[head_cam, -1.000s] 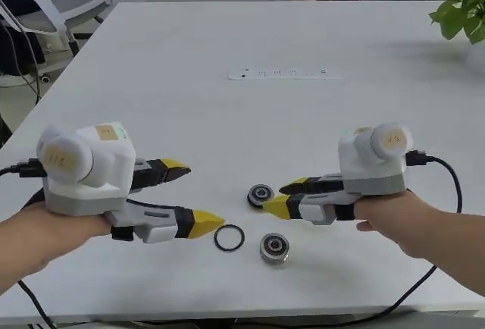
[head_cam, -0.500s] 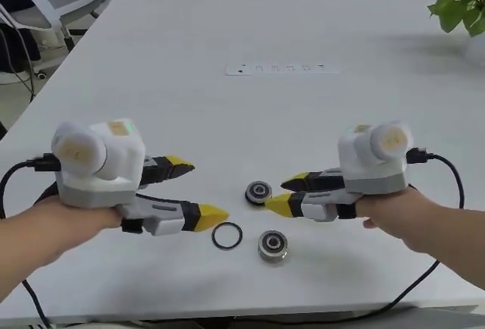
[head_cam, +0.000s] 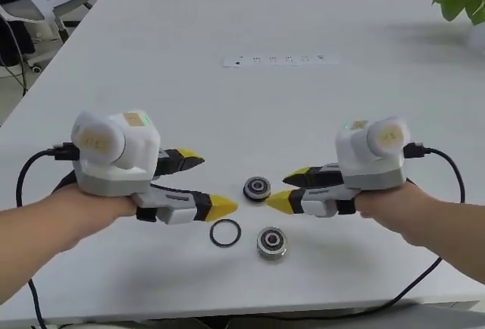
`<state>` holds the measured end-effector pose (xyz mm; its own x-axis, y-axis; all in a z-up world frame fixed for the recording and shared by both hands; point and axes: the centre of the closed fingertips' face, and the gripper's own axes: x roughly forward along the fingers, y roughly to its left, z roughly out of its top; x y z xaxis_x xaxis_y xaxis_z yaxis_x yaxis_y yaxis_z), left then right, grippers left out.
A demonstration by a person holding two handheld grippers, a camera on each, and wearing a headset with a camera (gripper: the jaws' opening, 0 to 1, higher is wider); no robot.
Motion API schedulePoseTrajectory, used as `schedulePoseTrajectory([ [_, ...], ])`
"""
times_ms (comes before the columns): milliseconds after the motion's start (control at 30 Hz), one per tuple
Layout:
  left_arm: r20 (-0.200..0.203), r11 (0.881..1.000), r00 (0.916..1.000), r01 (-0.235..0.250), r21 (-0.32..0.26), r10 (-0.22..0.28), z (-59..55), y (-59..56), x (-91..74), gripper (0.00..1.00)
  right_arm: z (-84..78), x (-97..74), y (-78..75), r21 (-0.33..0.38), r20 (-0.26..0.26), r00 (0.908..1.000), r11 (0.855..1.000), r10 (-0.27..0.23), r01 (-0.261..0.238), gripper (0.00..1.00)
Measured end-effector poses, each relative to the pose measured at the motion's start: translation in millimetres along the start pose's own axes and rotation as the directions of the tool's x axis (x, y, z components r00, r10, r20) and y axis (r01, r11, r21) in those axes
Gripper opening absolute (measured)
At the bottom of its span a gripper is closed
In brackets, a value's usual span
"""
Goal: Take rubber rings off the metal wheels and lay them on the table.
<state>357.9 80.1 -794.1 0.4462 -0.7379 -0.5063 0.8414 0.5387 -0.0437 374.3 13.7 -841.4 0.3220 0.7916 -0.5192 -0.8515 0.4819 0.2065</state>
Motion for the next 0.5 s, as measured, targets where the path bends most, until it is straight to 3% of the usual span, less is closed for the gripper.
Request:
schedulePoseTrajectory([
  [500,-0.024,1.0,0.9994,0.026,0.001,-0.026,-3.5,4.7,31.3,0.53,-5.3,9.2,-3.3,-0.039,0.001,0.9999,0.999,0.01,-0.01,0.32],
])
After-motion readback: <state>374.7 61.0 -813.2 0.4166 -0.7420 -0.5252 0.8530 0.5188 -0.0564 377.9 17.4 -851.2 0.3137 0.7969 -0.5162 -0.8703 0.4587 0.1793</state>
